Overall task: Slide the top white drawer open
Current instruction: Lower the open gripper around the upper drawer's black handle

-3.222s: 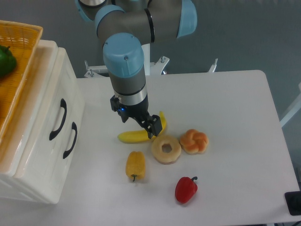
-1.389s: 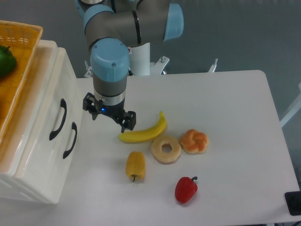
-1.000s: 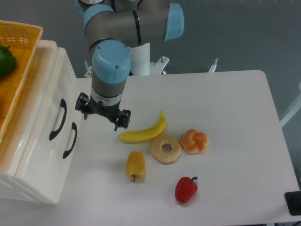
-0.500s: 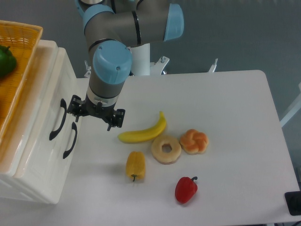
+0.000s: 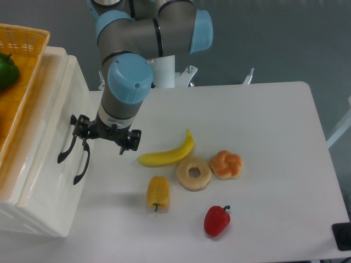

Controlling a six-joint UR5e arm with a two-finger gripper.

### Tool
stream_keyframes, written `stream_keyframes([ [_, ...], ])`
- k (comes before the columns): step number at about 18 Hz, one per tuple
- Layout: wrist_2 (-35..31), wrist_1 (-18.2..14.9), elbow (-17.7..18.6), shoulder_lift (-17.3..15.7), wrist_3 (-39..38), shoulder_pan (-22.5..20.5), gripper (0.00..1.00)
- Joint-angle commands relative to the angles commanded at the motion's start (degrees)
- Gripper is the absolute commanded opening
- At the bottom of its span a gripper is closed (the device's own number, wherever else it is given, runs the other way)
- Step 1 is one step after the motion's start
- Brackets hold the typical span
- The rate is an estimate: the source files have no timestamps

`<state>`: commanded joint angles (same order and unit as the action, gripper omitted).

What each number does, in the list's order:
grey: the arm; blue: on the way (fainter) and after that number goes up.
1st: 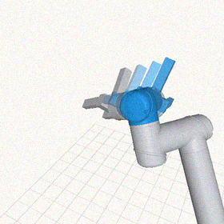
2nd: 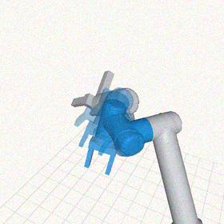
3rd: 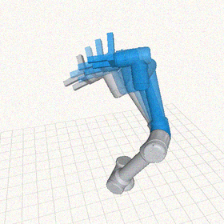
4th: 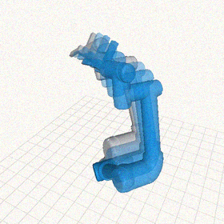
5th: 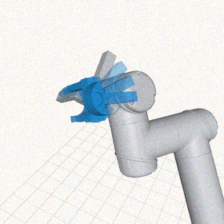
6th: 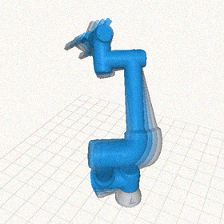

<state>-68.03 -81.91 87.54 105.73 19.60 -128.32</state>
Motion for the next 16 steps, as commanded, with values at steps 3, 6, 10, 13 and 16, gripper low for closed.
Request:
stream_keyframes([
  [3,0.0,-2.3,0.0,-0.2,-1.8,-0.1,1.0],
  [6,0.2,-4.1,0.0,-0.3,-3.5,-0.1,1.0],
  [10,0.8,-4.2,-0.1,-0.4,-4.0,0.0,1.0],
  [13,0.9,-4.1,-0.7,-0.4,-4.0,0.0,1.0],
  [16,0.9,-4.0,-0.7,-0.3,-3.9,0.0,1.0],
])
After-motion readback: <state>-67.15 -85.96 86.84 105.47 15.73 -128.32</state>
